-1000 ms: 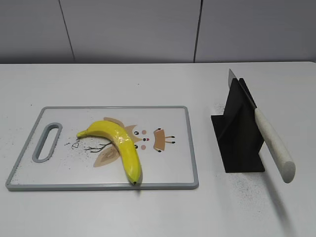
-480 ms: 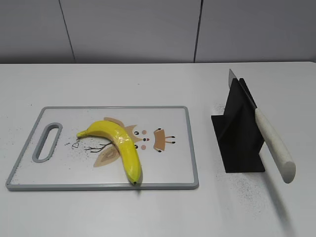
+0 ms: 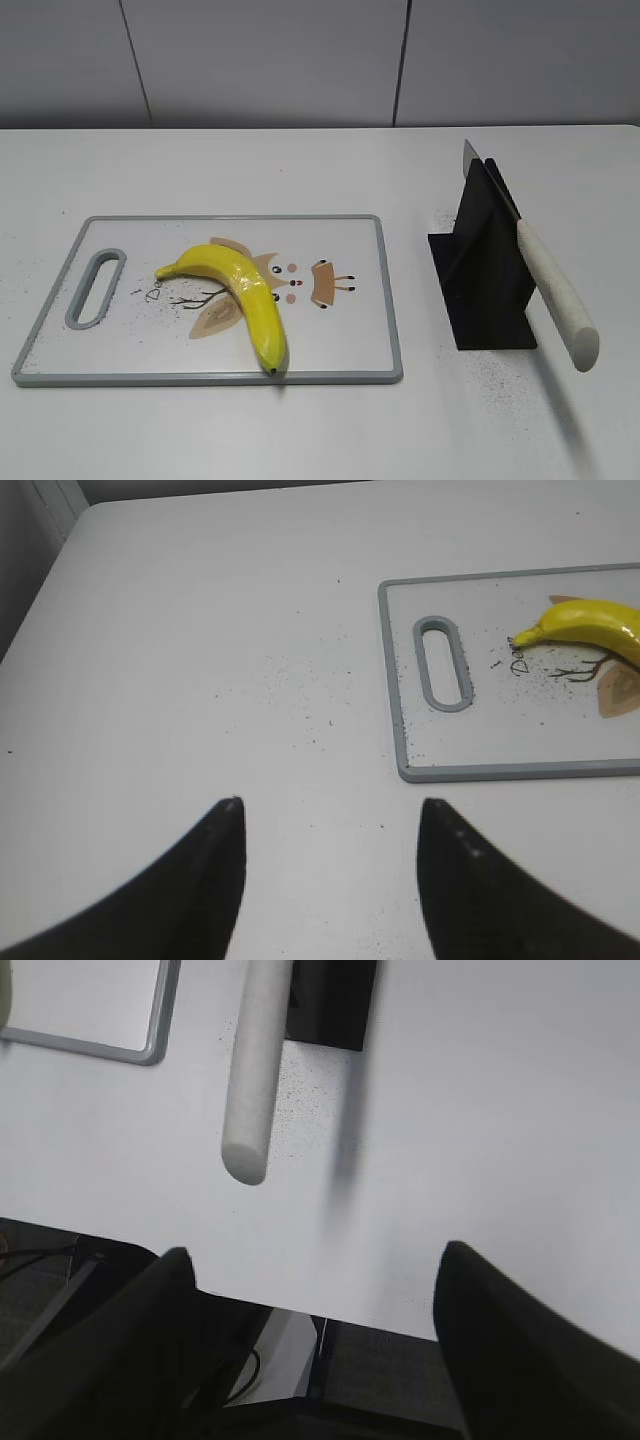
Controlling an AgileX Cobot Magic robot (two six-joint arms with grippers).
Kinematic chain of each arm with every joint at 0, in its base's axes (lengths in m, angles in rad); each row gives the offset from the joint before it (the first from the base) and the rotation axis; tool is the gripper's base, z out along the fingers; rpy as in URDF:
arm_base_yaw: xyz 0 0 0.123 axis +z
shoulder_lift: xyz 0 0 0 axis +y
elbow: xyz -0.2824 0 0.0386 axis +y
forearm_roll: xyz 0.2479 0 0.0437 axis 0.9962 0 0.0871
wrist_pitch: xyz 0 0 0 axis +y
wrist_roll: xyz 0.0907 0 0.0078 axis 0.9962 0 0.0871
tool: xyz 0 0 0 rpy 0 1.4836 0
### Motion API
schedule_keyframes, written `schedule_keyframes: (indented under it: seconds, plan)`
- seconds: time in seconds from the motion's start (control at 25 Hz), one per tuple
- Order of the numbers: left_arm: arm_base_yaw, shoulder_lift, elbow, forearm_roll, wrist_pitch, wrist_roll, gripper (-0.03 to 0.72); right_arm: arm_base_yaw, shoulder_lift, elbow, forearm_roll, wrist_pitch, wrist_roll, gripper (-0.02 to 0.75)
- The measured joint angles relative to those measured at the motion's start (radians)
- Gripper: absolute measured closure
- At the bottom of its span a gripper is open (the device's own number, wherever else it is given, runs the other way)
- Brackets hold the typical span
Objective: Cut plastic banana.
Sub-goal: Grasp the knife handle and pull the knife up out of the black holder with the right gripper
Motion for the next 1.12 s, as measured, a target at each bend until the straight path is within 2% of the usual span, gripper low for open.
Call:
schedule_keyframes:
  seconds: [0.12,0.28,0.68,0.92,1.0,1.12]
  plan:
    - [0.000,0.000,0.000,0.000,0.000,0.000,0.174,0.039,0.112,-0.051,-0.011,-0.001,0.024,0.183]
    - [0.000,0.000,0.000,0.000,0.000,0.000,0.174,0.044,0.259,-0.099,-0.014,-0.024,0.048,0.184]
    - [0.000,0.000,0.000,0.000,0.000,0.000,0.175,0.044,0.532,-0.105,-0.016,-0.187,0.055,0.189]
    - [0.000,0.000,0.000,0.000,0.000,0.000,0.175,0.044,0.619,-0.105,-0.016,-0.200,0.056,0.196]
    - [0.000,0.000,0.000,0.000,0.000,0.000,0.175,0.044,0.630,-0.105,-0.016,-0.201,0.065,0.223]
    - [0.000,0.000,0.000,0.000,0.000,0.000,0.175,0.044,0.633,-0.105,-0.016,-0.214,0.083,0.345]
